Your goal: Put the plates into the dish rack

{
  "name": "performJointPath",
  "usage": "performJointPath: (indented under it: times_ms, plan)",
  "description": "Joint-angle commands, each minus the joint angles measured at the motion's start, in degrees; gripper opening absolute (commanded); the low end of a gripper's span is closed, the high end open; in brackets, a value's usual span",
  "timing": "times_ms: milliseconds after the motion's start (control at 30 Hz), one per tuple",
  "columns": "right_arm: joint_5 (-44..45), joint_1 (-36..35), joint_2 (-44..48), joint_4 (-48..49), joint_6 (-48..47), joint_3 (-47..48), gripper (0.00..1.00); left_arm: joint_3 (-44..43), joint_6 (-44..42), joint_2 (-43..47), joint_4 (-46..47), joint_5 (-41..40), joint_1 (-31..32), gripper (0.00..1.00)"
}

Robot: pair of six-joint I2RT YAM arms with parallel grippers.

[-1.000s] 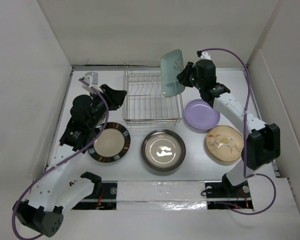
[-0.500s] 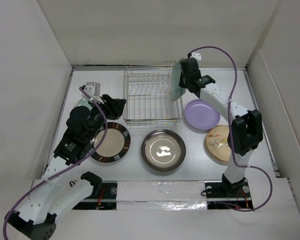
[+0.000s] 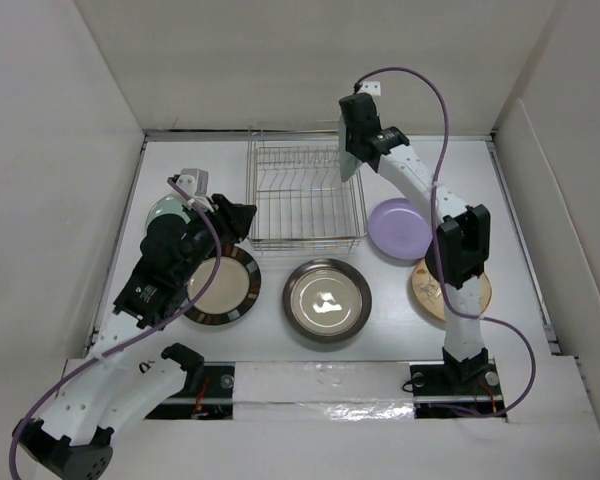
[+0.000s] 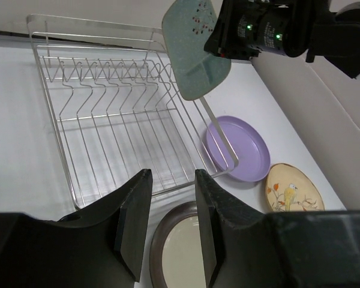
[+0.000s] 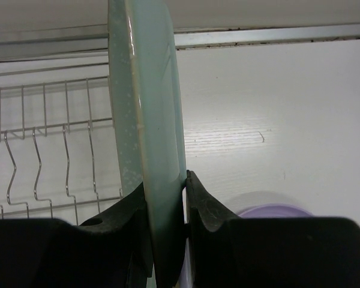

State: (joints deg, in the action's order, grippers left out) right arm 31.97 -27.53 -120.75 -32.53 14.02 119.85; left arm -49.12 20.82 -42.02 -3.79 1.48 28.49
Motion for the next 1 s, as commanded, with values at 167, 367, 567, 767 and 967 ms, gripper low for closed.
performJointPath:
  times_ms: [167,367,567,767,967]
  plan:
    - [5.21,-1.74,-4.41,-0.52,-3.39,13.39,0.00,0.26,-0.95,1.77,2.91,0.37,0.16,0.32]
    - [5.47,-1.74,-4.49,-0.16,-3.91,12.25,0.00,0.17,-1.04,1.68,2.82,0.46,0.16,0.32]
    - [7.23,-1.74,-4.06,-0.42,-5.14,12.95,0.00,0.26,-1.04,1.68,2.65,0.55,0.16,0.32]
    - [7.67,-1.22,-2.56,0.45,-5.67,12.42,0.00,0.26,-1.04,1.50,2.83,0.63,0.16,0.32]
    - [6.71,-1.21,-4.32,0.63,-5.15,11.72,0.00,0.26,-0.96,1.41,2.83,0.55,0.16,0.32]
